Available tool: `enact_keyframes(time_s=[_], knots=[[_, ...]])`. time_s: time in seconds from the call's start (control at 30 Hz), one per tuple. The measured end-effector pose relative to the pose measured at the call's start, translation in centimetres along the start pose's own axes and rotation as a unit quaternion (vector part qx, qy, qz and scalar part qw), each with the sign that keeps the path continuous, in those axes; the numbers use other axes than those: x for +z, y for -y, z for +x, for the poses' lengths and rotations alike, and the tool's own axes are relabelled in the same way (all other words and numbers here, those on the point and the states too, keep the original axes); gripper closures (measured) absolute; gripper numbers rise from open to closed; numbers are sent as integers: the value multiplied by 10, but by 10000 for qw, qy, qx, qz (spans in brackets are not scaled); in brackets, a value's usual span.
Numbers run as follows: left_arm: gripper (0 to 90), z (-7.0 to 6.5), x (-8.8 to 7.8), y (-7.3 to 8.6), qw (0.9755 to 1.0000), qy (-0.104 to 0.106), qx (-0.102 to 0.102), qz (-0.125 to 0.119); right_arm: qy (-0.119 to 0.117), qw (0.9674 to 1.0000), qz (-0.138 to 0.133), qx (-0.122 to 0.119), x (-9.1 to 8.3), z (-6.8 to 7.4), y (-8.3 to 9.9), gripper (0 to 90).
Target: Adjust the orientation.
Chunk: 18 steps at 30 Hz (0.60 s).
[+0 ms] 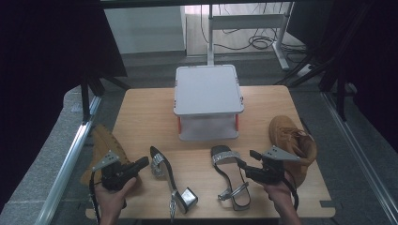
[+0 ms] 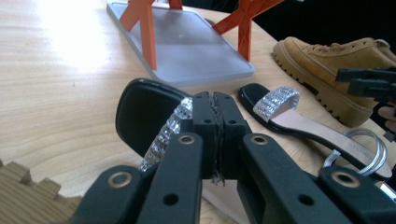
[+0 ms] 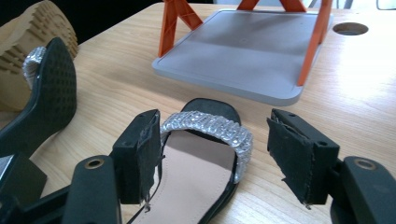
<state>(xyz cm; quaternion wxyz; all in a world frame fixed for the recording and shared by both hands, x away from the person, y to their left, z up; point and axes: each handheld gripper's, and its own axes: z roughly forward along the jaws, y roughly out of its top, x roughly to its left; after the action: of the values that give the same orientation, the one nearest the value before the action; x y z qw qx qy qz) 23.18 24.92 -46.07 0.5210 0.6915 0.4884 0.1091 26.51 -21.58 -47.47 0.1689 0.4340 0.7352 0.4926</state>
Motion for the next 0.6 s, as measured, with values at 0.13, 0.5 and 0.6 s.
enact_keyframes(time_s=[0.13, 0.5, 0.6], knots=[[897, 1, 0, 2, 9999, -63, 29, 81, -51, 9996, -23, 260, -3, -3, 0, 349], [897, -9, 23, 10, 9974, -112, 336, 635, 118, 9995, 29, 300, -3, -5, 2, 342], [897, -11, 28, 13, 9969, -76, 337, 705, 142, 9995, 35, 281, -3, -5, 2, 341]])
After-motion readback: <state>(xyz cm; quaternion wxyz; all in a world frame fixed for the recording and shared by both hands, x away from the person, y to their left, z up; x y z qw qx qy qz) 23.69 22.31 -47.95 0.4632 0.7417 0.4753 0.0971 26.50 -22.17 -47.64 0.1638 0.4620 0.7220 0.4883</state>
